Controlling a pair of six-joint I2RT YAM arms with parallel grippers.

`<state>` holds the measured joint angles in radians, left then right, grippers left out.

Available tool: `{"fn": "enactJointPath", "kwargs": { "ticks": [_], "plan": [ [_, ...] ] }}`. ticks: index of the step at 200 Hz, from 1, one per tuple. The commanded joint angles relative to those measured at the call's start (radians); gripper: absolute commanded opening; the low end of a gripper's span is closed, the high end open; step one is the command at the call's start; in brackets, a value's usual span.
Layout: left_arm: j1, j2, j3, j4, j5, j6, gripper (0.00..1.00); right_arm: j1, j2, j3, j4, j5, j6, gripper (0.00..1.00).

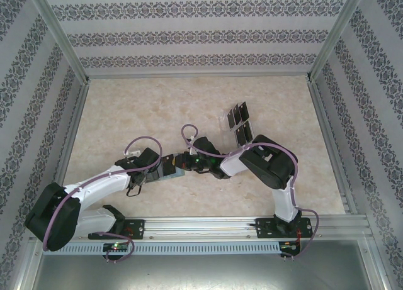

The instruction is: Put the credit cards into the card holder

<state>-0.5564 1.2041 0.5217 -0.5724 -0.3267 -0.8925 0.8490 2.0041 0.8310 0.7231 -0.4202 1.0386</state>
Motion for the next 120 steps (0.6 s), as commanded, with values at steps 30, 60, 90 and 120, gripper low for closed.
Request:
{"fn": "enactJointPath", "kwargs": {
  "ticks": [30, 60, 90, 120],
  "plan": [
    [-0.010, -0.046, -0.025, -0.072, -0.046, -0.046, 1.00, -0.029, -0.026, -0.049, 0.000, -0.003, -0.013, 0.00],
    [-0.011, -0.051, -0.031, -0.078, -0.047, -0.060, 1.00, -0.047, -0.040, -0.061, -0.012, -0.006, -0.024, 0.00],
    [-0.009, -0.049, -0.034, -0.074, -0.044, -0.063, 1.00, -0.052, -0.037, -0.064, 0.002, -0.020, -0.021, 0.00],
    [-0.009, -0.048, -0.031, -0.067, -0.040, -0.057, 1.00, -0.057, -0.041, -0.047, 0.043, -0.089, -0.012, 0.00]
  ]
}}
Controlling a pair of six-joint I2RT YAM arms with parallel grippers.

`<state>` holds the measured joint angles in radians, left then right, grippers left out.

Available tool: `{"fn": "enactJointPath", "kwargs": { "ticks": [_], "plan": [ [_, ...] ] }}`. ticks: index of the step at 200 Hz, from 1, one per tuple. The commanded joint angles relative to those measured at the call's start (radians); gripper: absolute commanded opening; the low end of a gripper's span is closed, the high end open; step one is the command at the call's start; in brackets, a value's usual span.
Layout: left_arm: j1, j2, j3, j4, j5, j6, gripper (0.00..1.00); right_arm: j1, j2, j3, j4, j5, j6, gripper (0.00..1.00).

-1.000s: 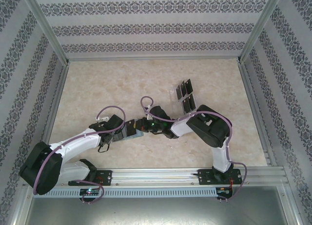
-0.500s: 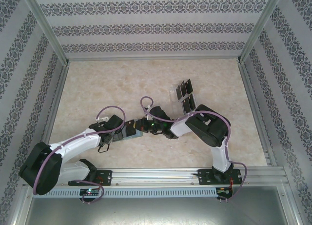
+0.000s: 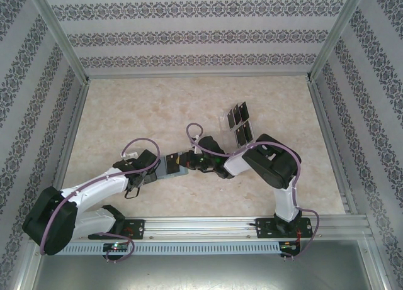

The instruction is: Put the credit cards into the card holder

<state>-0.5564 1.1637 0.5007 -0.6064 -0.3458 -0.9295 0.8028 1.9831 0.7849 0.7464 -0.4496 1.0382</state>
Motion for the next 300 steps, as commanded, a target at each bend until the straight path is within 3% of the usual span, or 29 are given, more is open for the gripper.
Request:
{"fn": "enactJointPath", "kwargs": {
  "ticks": [1, 57, 141, 194, 300],
  "plan": [
    [-0.009, -0.009, -0.009, -0.032, -0.021, -0.020, 1.00, -0.011, -0.020, 0.001, 0.019, -0.062, -0.012, 0.00],
    [-0.011, -0.066, 0.047, -0.016, -0.003, 0.028, 1.00, -0.010, -0.046, 0.036, 0.006, -0.104, -0.004, 0.00],
    [-0.037, 0.048, 0.045, 0.108, 0.053, 0.075, 1.00, -0.036, -0.076, 0.033, -0.029, -0.095, -0.014, 0.00],
    [-0.043, 0.068, 0.038, 0.018, -0.004, 0.015, 1.00, -0.049, -0.074, 0.014, -0.056, -0.075, -0.040, 0.00],
    [-0.042, 0.071, 0.011, 0.009, -0.018, -0.008, 1.00, -0.062, -0.061, -0.007, -0.055, -0.065, -0.048, 0.00]
  ]
}}
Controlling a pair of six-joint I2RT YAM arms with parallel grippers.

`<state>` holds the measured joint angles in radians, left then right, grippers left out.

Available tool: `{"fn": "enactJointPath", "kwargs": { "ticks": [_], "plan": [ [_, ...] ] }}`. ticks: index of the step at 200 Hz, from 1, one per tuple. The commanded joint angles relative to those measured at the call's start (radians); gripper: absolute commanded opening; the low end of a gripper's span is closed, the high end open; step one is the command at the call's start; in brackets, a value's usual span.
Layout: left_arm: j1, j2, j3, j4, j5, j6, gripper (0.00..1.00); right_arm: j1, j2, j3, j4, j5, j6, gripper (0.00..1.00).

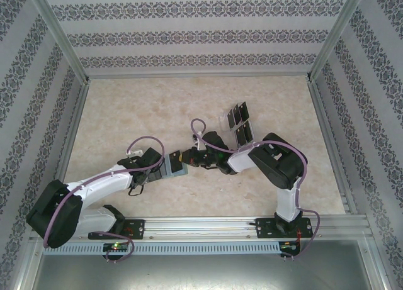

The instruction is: Put the credit cards into the card holder

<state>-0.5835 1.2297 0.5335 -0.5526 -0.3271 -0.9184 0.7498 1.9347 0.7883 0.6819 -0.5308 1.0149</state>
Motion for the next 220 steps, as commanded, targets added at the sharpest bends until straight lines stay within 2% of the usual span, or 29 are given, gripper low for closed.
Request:
{"fn": "enactJointPath", "kwargs": {
  "ticks": [1, 220],
  "plan": [
    [-0.015, 0.006, -0.021, -0.044, -0.037, -0.019, 1.00, -0.009, -0.012, -0.010, 0.011, 0.016, -0.024, 0.00],
    [-0.015, 0.011, -0.031, -0.036, -0.036, -0.019, 1.00, 0.031, 0.070, 0.051, 0.089, -0.044, 0.041, 0.00]
  ]
}}
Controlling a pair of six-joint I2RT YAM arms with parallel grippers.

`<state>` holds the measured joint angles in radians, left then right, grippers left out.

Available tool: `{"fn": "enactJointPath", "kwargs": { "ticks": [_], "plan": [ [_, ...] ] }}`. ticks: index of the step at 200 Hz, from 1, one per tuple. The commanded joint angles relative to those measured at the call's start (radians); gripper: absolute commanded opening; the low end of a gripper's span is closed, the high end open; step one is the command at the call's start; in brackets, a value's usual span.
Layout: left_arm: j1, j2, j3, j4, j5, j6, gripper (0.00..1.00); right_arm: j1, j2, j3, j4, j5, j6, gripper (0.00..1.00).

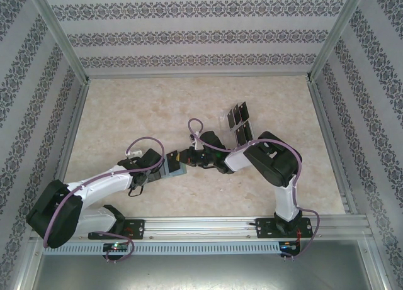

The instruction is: Put the credit cards into the card holder

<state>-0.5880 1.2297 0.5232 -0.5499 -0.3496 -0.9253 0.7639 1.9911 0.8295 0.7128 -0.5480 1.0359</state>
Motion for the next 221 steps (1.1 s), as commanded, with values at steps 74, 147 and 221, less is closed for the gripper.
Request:
{"fn": "enactJointPath", "kwargs": {
  "ticks": [74, 147, 221],
  "plan": [
    [-0.010, 0.009, -0.023, -0.039, -0.016, -0.012, 1.00, 0.011, -0.063, -0.011, 0.039, -0.007, 0.012, 0.00],
    [-0.010, 0.009, -0.024, -0.038, -0.020, -0.010, 1.00, 0.025, -0.003, 0.029, 0.036, -0.014, 0.019, 0.00],
    [-0.010, 0.005, -0.022, -0.048, -0.022, -0.012, 1.00, 0.004, 0.041, -0.003, 0.048, 0.000, 0.008, 0.00]
  ]
}}
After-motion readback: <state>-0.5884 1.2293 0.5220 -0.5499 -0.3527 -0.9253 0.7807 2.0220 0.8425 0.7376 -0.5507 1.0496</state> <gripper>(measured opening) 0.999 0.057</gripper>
